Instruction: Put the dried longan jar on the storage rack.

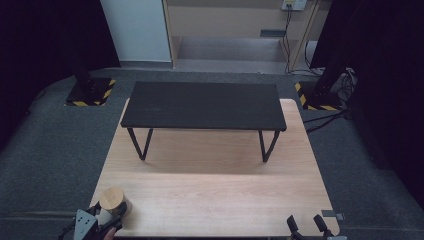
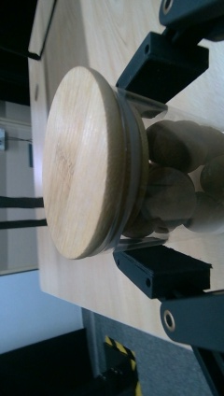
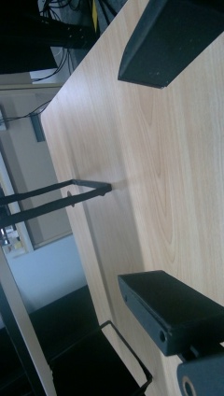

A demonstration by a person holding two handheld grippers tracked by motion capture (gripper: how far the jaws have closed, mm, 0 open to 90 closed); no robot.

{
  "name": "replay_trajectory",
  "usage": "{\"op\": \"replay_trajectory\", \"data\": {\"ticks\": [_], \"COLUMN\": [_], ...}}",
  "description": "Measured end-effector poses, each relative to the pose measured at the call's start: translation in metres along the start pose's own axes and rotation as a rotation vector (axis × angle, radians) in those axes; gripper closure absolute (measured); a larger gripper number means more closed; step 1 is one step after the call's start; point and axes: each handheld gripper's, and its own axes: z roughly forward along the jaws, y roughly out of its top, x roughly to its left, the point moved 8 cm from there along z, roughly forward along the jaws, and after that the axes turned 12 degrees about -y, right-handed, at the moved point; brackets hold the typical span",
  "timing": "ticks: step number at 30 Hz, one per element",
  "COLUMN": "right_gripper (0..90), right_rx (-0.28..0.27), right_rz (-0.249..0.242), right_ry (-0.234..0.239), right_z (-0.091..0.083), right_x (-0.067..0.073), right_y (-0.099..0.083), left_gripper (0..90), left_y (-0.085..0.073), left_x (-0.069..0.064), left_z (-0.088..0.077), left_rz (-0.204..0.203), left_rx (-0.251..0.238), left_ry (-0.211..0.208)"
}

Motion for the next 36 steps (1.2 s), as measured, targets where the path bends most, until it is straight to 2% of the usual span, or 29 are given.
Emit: {"op": "replay_trajectory", "data": {"ticks": [5,8,11,16,21,30,36], "right_gripper": [4.3,4.4,4.4,4.5,4.6,4.6,4.6], "right_rx": [-0.003,-0.002,-0.003,-0.009,-0.011,-0.019,-0.021], "right_rz": [-0.004,-0.007,-0.005,-0.003,0.0,0.003,0.004], "right_ry": [0.018,0.024,0.027,0.025,0.024,0.02,0.018], "right_z": [0.001,0.002,0.002,0.0,-0.002,-0.005,-0.007], "right_x": [0.006,0.008,0.009,0.008,0.006,0.005,0.004], "right_y": [0.001,0.0,0.001,0.002,0.002,0.003,0.003], "left_gripper": [24.1,24.1,24.2,24.2,24.2,24.2,24.2], "left_y": [0.039,0.057,0.074,0.098,0.119,0.161,0.186], "left_x": [-0.002,-0.002,-0.003,-0.004,-0.001,0.0,0.007], "left_z": [-0.003,-0.004,-0.004,-0.002,0.001,0.007,0.014], "left_rz": [0.022,0.007,0.015,0.028,0.024,0.055,0.063], "left_rx": [0.024,0.014,0.004,-0.02,-0.045,-0.079,-0.095], "left_ry": [-0.045,-0.079,-0.096,-0.104,-0.112,-0.128,-0.141]}}
